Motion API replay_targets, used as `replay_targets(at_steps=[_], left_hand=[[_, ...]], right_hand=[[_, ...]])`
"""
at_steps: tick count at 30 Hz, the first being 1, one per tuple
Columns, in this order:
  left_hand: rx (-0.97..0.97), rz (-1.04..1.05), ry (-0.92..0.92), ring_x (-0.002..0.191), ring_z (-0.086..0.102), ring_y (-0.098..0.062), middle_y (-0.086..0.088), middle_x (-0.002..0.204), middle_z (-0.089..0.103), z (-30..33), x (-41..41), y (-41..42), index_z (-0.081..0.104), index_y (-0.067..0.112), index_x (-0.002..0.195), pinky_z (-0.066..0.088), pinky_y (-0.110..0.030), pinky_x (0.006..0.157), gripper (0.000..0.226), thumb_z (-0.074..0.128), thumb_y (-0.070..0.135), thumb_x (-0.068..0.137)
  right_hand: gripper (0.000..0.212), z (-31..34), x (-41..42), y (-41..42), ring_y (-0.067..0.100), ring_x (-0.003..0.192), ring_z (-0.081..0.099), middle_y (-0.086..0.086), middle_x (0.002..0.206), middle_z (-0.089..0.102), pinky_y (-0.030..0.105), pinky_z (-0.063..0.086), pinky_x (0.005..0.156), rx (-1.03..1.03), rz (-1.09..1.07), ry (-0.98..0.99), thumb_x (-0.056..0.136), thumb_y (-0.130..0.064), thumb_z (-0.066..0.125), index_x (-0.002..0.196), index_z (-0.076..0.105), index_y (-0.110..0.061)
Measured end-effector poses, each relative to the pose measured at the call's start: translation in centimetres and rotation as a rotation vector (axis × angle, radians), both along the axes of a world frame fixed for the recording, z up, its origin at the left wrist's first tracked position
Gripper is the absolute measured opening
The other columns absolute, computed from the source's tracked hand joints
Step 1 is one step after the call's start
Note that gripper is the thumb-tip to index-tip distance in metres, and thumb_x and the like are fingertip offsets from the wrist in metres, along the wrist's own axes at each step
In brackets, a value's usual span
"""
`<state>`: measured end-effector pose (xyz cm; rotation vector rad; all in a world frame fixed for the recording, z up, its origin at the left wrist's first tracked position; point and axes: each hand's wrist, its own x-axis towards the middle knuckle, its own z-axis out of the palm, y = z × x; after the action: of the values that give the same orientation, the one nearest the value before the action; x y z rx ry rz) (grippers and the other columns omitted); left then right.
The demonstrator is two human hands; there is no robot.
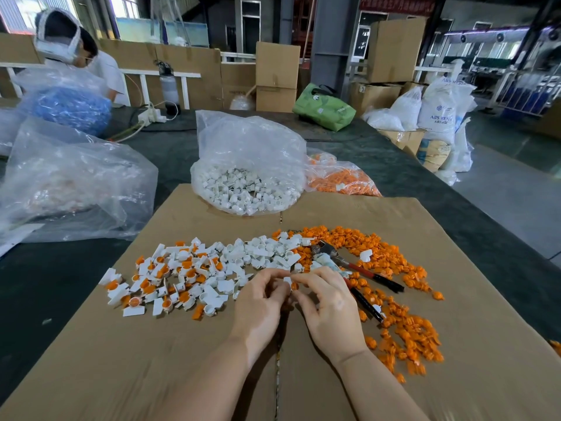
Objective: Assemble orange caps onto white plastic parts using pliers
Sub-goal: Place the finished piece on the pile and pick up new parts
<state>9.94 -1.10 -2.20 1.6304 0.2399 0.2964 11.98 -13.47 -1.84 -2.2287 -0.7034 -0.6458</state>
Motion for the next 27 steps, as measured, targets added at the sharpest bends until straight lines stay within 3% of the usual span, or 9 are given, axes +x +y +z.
replay_targets(at_steps=[6,12,16,20,24,27], left_hand=[[0.065,0.001,0.013,0.061,0.058,-0.006,-0.006,0.070,0.060,0.0,0.4,0.0,0.066,0.022,0.090,0.051,-0.020,0.060,0.010,0.065,0.012,0.087],[-0.073,-0.018,0.044,0.053,0.059,-0.005,-0.001,0.059,0.056,0.3,0.6,-0.1,0.064,0.015,0.093,0.047,-0.013,0.052,0.011,0.062,0.005,0.088],[-0.012,-0.008,0.056,0.056,0.060,-0.002,0.004,0.059,0.058,0.2,1.0,0.0,0.063,0.021,0.092,0.046,-0.011,0.053,0.012,0.062,0.009,0.090],[0.009,-0.008,0.037,0.055,0.056,0.000,0.003,0.059,0.055,0.2,1.1,-0.1,0.064,0.020,0.092,0.047,-0.012,0.055,0.011,0.061,0.010,0.089],[-0.018,-0.009,0.038,0.054,0.056,-0.001,-0.001,0.062,0.055,0.3,1.2,-0.1,0.063,0.018,0.093,0.048,-0.014,0.056,0.011,0.060,0.008,0.090],[-0.031,-0.008,0.047,0.055,0.057,-0.001,0.001,0.062,0.056,0.3,1.3,0.0,0.062,0.019,0.093,0.049,-0.015,0.057,0.012,0.060,0.008,0.090]], right_hand=[[0.025,-0.1,0.2,0.0,0.009,0.087,0.054,-0.002,0.087,0.060,0.016,0.043,0.079,-0.005,0.002,0.014,0.075,-0.004,0.075,0.097,0.072,-0.014],[0.031,0.4,1.0,-1.1,0.026,0.096,0.060,0.005,0.099,0.064,0.037,0.043,0.082,-0.113,-0.182,-0.029,0.076,-0.014,0.076,0.105,0.068,-0.010],[0.045,1.7,2.6,-2.9,0.023,0.124,0.040,0.003,0.132,0.048,0.039,0.028,0.104,-0.373,-0.528,0.288,0.093,-0.041,0.048,0.131,0.048,-0.018],[0.053,2.6,4.2,-4.2,0.028,0.132,0.030,0.005,0.138,0.041,0.051,0.014,0.112,-0.545,-0.563,0.643,0.088,-0.046,0.044,0.133,0.042,-0.018],[0.064,3.1,4.9,-4.3,0.028,0.132,0.030,0.005,0.138,0.040,0.054,0.012,0.111,-0.625,-0.552,0.681,0.083,-0.049,0.051,0.137,0.037,-0.017],[0.073,3.4,5.1,-4.4,0.029,0.131,0.032,0.006,0.138,0.042,0.049,0.022,0.109,-0.604,-0.536,0.656,0.081,-0.052,0.053,0.140,0.033,-0.014]])
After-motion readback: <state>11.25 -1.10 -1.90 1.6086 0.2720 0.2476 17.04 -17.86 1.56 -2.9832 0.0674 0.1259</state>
